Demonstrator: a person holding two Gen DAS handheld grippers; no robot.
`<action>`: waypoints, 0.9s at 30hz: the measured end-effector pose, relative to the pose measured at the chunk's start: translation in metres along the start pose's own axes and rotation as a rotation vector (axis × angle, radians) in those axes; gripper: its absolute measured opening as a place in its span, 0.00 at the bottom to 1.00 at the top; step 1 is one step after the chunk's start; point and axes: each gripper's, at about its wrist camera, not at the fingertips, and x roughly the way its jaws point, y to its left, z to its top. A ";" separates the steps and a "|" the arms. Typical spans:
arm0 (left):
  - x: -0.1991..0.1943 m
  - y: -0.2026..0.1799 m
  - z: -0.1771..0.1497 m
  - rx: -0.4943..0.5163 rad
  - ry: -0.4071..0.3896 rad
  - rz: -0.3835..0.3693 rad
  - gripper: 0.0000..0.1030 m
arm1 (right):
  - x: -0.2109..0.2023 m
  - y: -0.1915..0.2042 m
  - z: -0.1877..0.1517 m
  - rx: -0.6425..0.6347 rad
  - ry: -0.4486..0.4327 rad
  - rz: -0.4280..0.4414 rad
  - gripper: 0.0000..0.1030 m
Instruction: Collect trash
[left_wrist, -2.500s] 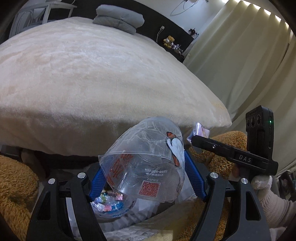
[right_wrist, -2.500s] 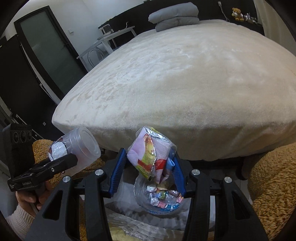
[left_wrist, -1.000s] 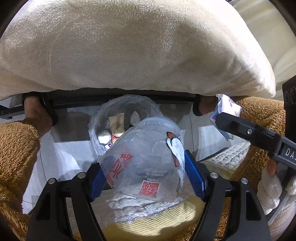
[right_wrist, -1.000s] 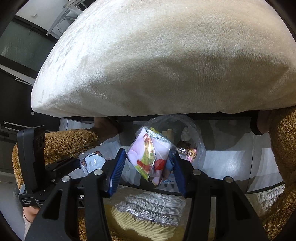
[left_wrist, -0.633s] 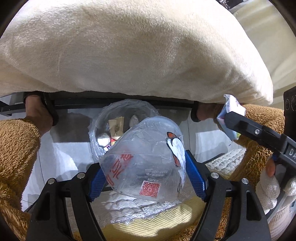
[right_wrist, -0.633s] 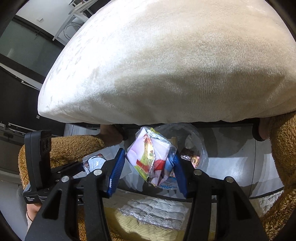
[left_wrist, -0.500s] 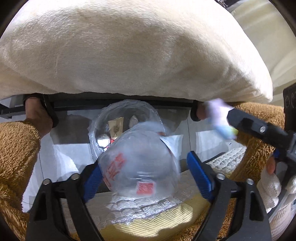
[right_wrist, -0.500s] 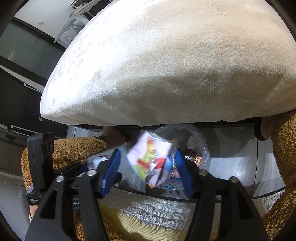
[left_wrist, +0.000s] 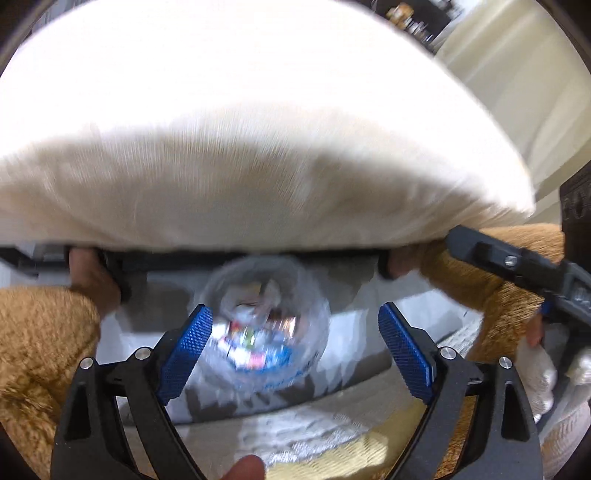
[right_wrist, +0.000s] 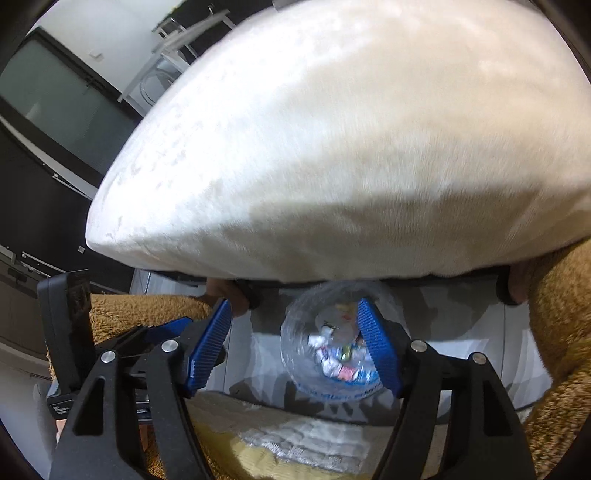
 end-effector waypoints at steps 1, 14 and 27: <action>-0.008 -0.002 0.000 0.012 -0.040 0.001 0.87 | -0.009 0.001 0.000 -0.014 -0.038 -0.007 0.68; -0.092 -0.030 0.018 0.218 -0.432 0.119 0.94 | -0.100 0.015 0.017 -0.225 -0.355 -0.101 0.68; -0.136 -0.031 0.058 0.258 -0.541 0.071 0.94 | -0.130 0.017 0.042 -0.338 -0.474 -0.167 0.94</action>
